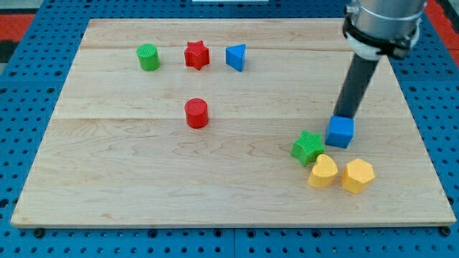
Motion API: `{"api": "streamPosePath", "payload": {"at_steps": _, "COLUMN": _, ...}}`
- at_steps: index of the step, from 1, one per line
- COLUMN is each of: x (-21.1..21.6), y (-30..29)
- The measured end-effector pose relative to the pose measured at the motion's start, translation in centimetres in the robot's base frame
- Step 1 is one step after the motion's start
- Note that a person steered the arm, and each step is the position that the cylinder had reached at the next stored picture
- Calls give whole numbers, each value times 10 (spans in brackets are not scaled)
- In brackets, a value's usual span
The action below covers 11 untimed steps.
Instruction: Keep blue triangle on bottom right to red star
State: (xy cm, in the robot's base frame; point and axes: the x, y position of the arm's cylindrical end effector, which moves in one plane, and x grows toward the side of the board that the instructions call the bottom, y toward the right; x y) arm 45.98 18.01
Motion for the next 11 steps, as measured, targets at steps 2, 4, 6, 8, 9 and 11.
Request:
{"api": "streamPosePath", "payload": {"at_steps": 2, "x": 26, "y": -9}}
{"api": "streamPosePath", "payload": {"at_steps": 4, "x": -92, "y": 13}}
{"api": "streamPosePath", "payload": {"at_steps": 6, "x": -199, "y": -84}}
{"api": "streamPosePath", "payload": {"at_steps": 8, "x": -158, "y": -184}}
{"api": "streamPosePath", "payload": {"at_steps": 9, "x": -102, "y": -169}}
{"api": "streamPosePath", "payload": {"at_steps": 11, "x": -165, "y": -161}}
